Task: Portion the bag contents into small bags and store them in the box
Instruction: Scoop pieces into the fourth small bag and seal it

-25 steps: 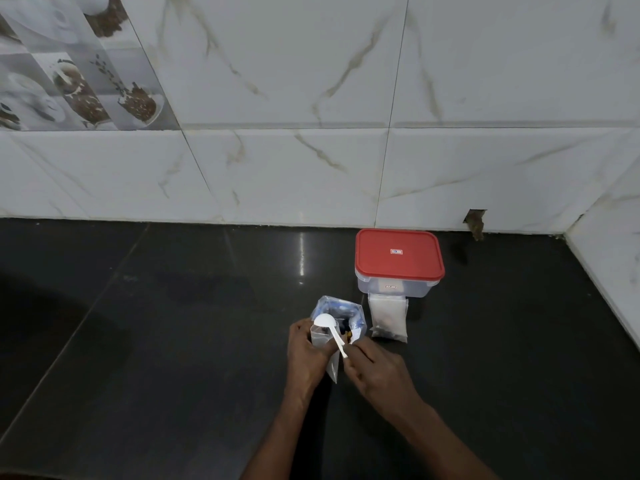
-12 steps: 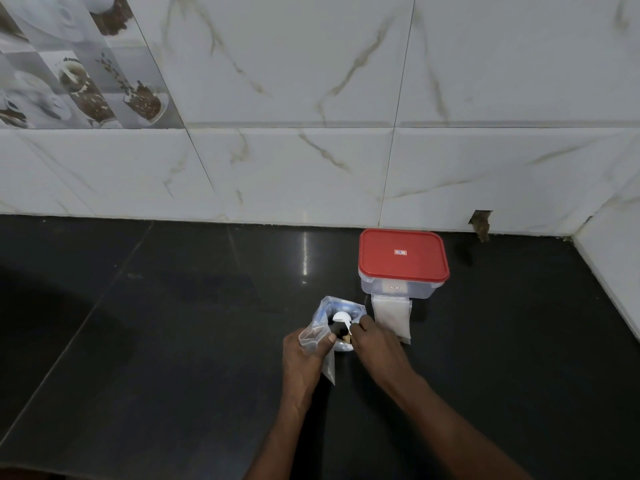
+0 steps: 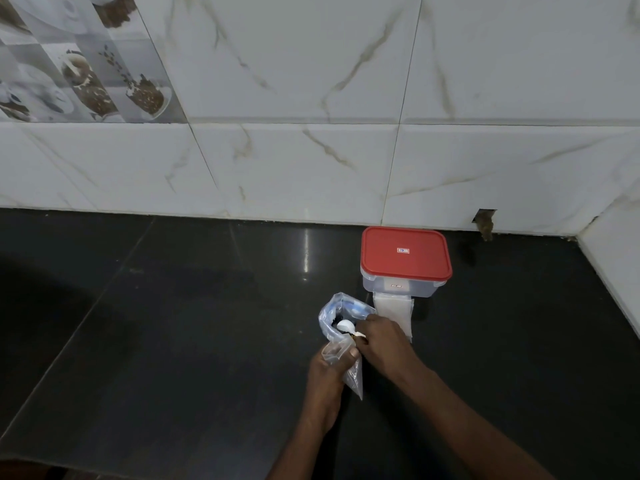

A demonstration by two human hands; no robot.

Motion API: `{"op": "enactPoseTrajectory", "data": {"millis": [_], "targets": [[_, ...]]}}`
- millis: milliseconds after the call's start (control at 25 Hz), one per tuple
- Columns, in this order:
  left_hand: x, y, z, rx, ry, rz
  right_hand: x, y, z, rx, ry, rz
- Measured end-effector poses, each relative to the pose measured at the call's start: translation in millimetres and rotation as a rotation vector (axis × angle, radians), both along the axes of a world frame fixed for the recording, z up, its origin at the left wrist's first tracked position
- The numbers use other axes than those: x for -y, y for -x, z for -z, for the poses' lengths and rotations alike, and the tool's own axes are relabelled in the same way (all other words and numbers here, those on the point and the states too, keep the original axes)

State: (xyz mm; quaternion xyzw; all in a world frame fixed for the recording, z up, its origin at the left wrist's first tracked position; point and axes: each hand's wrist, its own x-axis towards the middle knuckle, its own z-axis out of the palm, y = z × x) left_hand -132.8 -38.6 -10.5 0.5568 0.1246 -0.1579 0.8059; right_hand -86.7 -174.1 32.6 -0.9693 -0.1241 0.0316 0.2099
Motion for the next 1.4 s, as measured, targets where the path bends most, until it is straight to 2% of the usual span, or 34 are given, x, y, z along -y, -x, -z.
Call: {"op": "enactPoseTrajectory", "data": {"millis": [160,320,480,560,720,960,1120,1280,1400], "targets": [[5.7,3.7,5.9,0.009,0.028,-0.016,6.0,-9.9,2.2,-0.069,-0.051,0.071],[6.9,5.9,6.4,-0.005,0.053,-0.034,0.1,-7.5,7.4,-0.027,0.195,-0.095],[4.2,1.9,5.9,-0.058,0.113,-0.078,4.4,-6.7,5.1,-0.011,0.16,-0.118],[5.4,0.4,5.3,-0.069,0.117,-0.088,6.1,-8.4,1.8,-0.067,0.017,-0.039],[5.3,1.8,4.9,-0.045,0.143,-0.085,13.5,-17.1,-2.7,-0.292,-0.413,0.298],[-0.3,4.8,4.3,-0.055,0.069,-0.029,13.9,-12.0,7.3,-0.423,-0.792,0.619],[-8.1,8.7,2.9,-0.045,-0.046,0.033,18.2,-10.8,4.0,-0.453,-0.946,0.704],[-19.9,2.8,-6.4,-0.064,-0.171,0.017,20.9,-8.8,-14.0,-0.419,-1.056,0.705],[-23.7,-11.5,-16.9,-0.01,-0.292,0.013,21.3,-7.0,-38.1,-0.37,-1.146,0.675]]}}
